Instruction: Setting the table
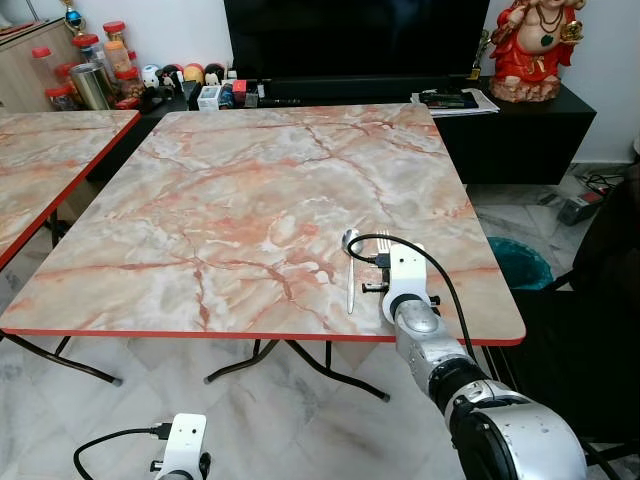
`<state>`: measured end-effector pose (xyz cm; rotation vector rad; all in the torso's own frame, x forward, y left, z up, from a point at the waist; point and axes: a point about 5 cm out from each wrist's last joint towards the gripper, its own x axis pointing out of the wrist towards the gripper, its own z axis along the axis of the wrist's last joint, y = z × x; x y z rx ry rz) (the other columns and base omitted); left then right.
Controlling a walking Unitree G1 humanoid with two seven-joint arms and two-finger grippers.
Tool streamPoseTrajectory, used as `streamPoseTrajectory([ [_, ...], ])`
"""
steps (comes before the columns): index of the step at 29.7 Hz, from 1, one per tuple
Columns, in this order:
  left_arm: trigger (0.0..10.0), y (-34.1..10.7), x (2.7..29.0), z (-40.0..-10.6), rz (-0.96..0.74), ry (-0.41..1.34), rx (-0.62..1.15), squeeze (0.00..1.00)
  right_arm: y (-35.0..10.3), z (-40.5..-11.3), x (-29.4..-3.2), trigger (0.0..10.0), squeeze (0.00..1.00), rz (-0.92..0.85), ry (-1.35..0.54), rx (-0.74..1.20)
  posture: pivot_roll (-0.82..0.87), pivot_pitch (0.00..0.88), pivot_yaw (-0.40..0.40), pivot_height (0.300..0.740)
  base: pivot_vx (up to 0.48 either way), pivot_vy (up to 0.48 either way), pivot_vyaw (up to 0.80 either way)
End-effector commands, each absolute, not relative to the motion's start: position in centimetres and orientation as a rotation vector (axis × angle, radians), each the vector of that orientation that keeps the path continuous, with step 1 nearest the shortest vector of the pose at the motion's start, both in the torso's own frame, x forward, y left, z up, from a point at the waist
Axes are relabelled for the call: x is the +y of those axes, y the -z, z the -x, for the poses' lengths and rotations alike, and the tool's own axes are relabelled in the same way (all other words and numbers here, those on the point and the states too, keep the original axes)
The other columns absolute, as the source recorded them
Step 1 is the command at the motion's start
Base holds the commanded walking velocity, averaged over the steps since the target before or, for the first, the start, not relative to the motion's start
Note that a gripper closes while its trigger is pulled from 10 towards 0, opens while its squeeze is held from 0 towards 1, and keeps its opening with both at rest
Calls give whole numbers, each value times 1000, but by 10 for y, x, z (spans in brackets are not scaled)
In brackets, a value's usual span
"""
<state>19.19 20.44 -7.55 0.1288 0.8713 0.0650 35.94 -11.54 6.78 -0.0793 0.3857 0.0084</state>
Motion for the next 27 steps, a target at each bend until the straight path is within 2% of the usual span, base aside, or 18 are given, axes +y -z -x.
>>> streamPoseTrajectory([
  [1, 10000, 76, 207, -191, -134, -74, 886, 0, -73, -363, -113, 10000, 0, 85, -19, 386, 46, 0, 42, 740, 0, 0, 0],
  [25, 10000, 77, 209, -187, -134, -83, 897, 0, -65, -359, -110, 10000, 0, 56, -28, 442, 76, 0, 27, 740, 0, 0, 0],
  [26, 10000, 78, 209, -187, -134, -84, 898, 0, -65, -358, -110, 10000, 455, 56, -28, 442, 76, 0, 27, 740, 0, 0, 0],
  [27, 10000, 78, 210, -186, -134, -84, 899, 0, -65, -358, -110, 10000, 616, 55, -28, 443, 76, 0, 27, 740, 0, 0, 0],
])
